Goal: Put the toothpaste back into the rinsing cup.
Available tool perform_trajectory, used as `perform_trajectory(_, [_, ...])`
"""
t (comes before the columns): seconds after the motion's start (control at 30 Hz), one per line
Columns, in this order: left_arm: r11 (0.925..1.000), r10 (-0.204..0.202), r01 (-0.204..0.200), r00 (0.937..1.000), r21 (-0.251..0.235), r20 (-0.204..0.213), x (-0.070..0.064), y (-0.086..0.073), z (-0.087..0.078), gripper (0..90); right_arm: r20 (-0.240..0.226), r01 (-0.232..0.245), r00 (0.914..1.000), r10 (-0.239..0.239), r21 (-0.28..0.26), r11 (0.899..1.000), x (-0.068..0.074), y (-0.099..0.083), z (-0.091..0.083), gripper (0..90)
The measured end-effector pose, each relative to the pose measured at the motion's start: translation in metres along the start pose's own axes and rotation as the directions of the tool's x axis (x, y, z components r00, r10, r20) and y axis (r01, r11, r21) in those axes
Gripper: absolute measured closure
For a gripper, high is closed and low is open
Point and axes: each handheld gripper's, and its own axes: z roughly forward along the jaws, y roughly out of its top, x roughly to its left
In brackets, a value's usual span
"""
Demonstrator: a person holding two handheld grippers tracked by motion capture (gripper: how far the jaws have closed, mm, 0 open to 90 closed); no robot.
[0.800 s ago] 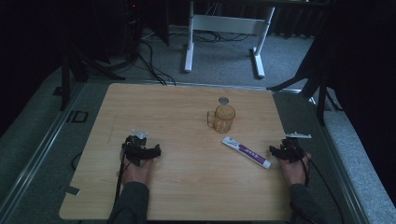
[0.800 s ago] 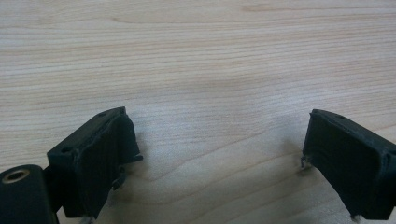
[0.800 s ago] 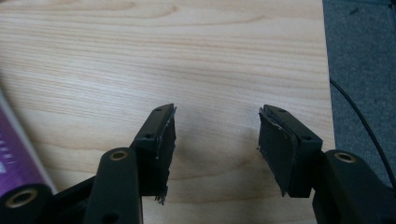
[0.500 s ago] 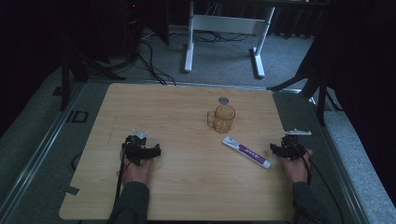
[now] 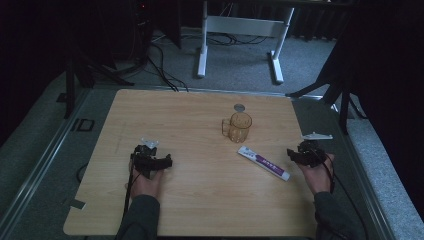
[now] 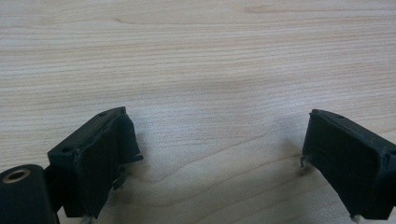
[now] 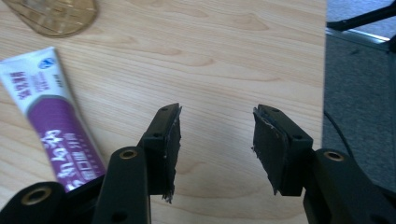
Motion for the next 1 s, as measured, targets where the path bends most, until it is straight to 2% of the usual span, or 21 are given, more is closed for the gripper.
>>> perform_trajectory(0.37, [1.0, 0.001, -0.001, 1.0, 0.001, 0.0, 0.0, 0.0, 0.0, 7.4, -0.054, 0.042, 0.9978, -0.04, 0.034, 0.999, 0.009, 0.011, -0.005, 52.6])
perform_trajectory(0.7, [1.0, 0.001, -0.001, 1.0, 0.001, 0.0, 0.0, 0.0, 0.0, 7.4, -0.071, 0.075, 0.995, -0.071, 0.054, 0.996, 0.017, 0.017, -0.008, 53.7])
perform_trajectory(0.83, [1.0, 0.0, 0.0, 1.0, 0.001, 0.0, 0.0, 0.0, 0.0, 7.4, -0.098, 0.087, 0.9919, -0.081, 0.066, 0.994, 0.023, 0.019, -0.008, 55.8])
perform_trajectory(1.0, [1.0, 0.001, -0.001, 1.0, 0.001, 0.0, 0.0, 0.0, 0.0, 7.4, -0.109, 0.111, 0.9888, -0.102, 0.079, 0.991, 0.028, 0.022, -0.008, 56.5])
